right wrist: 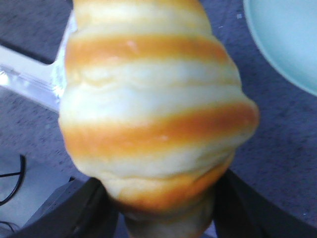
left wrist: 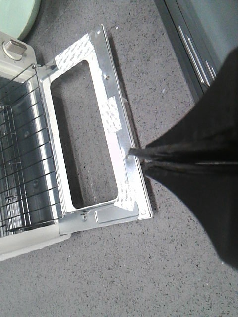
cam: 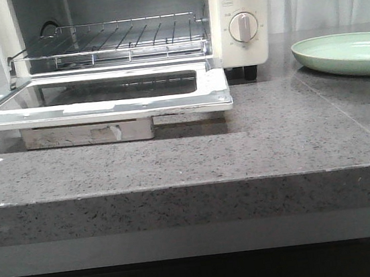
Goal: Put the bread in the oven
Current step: 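Carry the bread with the right gripper into the open oven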
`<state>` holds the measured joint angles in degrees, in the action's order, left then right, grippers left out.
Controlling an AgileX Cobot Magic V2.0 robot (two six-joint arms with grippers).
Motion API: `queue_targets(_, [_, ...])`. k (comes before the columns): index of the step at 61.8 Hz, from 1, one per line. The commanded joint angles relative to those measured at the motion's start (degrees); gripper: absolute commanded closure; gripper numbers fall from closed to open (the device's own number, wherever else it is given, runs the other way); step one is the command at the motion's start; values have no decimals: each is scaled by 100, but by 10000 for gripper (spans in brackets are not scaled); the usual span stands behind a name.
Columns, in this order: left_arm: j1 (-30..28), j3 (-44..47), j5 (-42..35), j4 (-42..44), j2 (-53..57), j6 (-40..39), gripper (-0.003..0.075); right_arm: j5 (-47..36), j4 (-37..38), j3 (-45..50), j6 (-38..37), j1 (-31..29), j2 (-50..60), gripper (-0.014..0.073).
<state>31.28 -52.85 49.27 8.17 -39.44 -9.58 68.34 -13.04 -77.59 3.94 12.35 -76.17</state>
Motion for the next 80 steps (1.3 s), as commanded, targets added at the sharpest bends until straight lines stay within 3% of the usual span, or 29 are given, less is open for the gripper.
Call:
queue_targets(1, [4,-146,-365,45,15,-48,738,-186,-273,-4,56,343,351,390])
queue_targets(23, [4,-146,-365,45,15,-48,738,-241,-268,-532,-788,1828,-292,390])
queue_targets(42, [4,-146,-365,45,15,-48,738,-133,990,-2261,-1718,2595,-1758,390])
queue_targets(55, [4,-146,-365,60,15,-48,738,-3,1472,-3691,-2205,2522,-2864,390])
queue_targets(65, [4,-146,-365,98,15,-48,738,673,1641,-5031,-2272,2250,-3850,390])
queue_targets(80, [4,-146,-365,92,15,-48,738,682,1641,-5726,-2265,2088,-4524,390])
